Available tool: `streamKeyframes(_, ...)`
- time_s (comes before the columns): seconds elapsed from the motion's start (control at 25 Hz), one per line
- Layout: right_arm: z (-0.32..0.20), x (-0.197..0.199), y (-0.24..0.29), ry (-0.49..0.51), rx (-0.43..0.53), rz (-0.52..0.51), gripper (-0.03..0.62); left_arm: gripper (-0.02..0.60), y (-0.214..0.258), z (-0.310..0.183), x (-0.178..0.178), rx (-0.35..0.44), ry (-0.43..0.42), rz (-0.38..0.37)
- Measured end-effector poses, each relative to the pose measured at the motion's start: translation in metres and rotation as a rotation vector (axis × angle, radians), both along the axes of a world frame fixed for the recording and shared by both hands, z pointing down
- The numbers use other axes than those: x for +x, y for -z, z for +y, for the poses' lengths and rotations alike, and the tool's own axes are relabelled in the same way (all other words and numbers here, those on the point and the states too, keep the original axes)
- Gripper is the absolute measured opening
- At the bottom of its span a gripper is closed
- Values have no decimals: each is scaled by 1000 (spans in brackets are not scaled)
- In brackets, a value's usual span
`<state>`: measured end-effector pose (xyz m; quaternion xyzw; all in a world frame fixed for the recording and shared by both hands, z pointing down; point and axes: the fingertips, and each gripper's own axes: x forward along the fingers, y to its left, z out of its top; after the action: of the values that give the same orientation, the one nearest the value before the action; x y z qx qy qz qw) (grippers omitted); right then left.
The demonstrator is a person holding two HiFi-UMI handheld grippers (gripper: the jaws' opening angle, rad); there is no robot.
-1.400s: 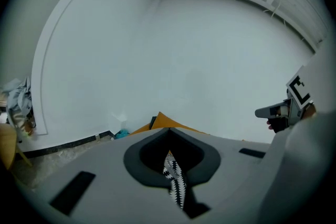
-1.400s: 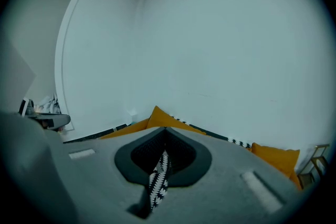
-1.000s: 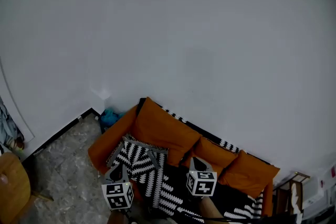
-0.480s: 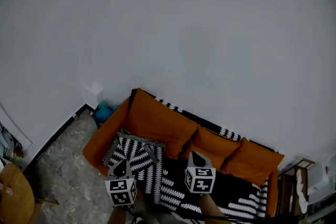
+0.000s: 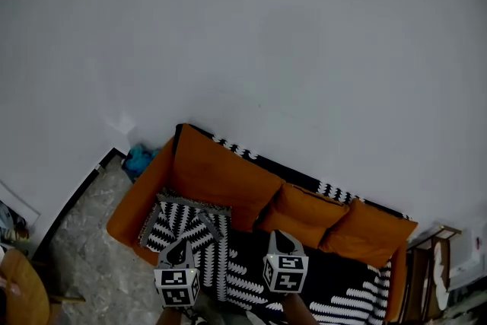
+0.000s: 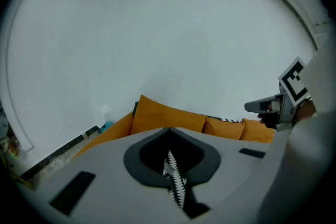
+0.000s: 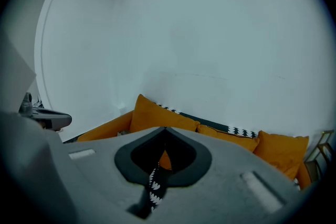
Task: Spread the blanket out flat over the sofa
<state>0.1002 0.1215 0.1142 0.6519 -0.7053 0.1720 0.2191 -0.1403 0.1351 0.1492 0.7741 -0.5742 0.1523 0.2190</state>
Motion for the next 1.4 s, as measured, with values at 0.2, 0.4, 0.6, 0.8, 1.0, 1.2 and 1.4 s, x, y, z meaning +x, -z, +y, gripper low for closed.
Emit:
streamKeyframes(0.2,-16,20,-34,-9,-41,-7,5,3,-27,-18,24,-48,-19,-25)
streamKeyframes(0.4,-35,38,-83,-8,-92,-31,5,5,-69,-41,48,-90,-23,-45)
streamKeyframes(0.6,-46,50,-140,-7,-144,-57,5,3,-118,-56,65,-140,-15,-39)
streamKeyframes(0.8,-56,61,-192,-25,-179,-76,5,4,-174,-70,76,-177,-10,-39)
streamKeyframes(1.0,-67,68,-242,-41,-199,-93,5,5,-221,-80,88,-205,-18,-33)
streamKeyframes(1.2,-70,65,-287,-27,-221,-98,5,5,-264,-83,96,-221,-11,-20)
streamKeyframes(1.4,-70,64,-318,-15,-237,-100,5,5,-297,-83,104,-242,-35,-27)
